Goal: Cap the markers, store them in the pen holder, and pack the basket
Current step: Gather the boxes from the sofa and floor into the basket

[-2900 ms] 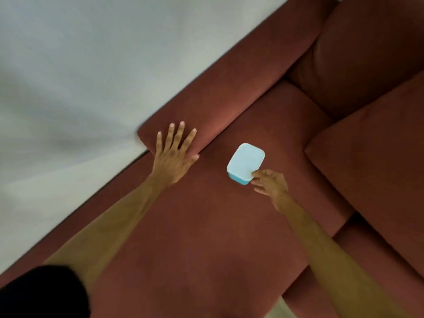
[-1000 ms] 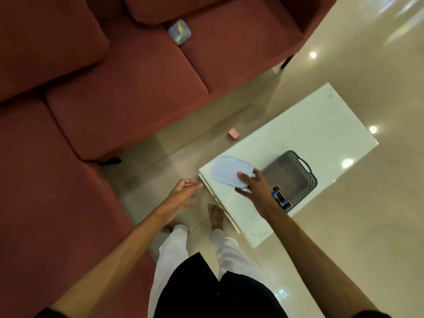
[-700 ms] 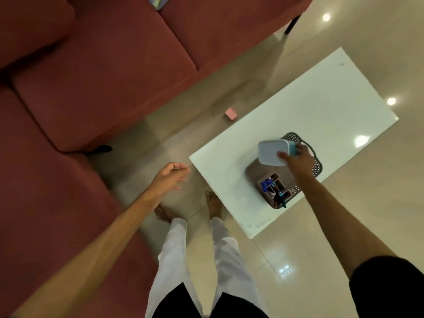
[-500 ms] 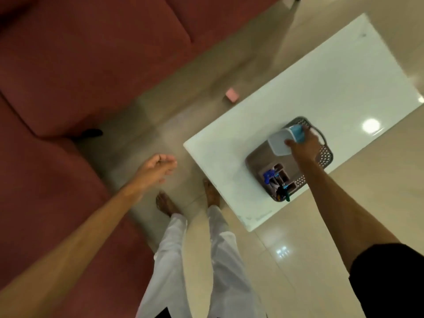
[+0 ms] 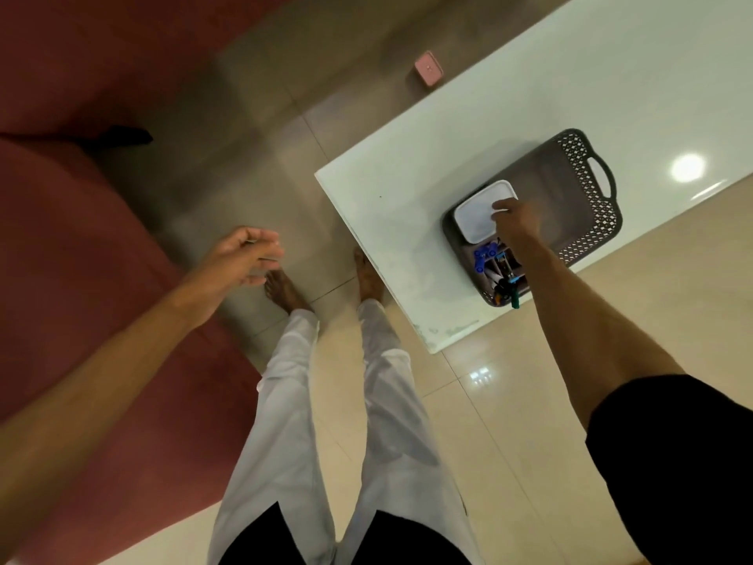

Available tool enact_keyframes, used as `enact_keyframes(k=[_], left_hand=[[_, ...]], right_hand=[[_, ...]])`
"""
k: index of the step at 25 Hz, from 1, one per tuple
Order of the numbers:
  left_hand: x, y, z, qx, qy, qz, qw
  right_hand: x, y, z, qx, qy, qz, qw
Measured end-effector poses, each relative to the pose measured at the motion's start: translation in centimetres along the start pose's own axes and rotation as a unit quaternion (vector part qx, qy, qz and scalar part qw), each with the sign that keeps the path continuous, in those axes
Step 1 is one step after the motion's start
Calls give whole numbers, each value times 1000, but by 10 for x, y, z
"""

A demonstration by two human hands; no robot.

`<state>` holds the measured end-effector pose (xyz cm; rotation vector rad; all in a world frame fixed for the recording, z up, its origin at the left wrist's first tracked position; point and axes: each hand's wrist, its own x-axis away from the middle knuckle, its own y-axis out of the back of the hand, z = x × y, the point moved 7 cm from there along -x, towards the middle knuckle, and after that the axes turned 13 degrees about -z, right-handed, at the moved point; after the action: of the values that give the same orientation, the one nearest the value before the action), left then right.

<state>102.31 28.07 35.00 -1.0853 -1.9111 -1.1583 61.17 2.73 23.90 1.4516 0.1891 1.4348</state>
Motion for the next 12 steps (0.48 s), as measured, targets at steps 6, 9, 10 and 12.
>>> enact_keyframes(k=[6, 9, 10, 12], left_hand=[[-8, -8, -13, -27, -25, -9, 999], [-22, -11, -9, -26, -22, -17, 999], [-25, -11, -8, -25, -23, -20, 999], [-28, -12, -8, -27, -23, -21, 999]], right_hand=[[-7, 17, 16, 11, 13, -74, 997], [-20, 18, 14, 25, -22, -91, 995], [-20, 16, 16, 27, -11, -76, 997], [-14, 7, 19, 2, 2, -11, 1000]])
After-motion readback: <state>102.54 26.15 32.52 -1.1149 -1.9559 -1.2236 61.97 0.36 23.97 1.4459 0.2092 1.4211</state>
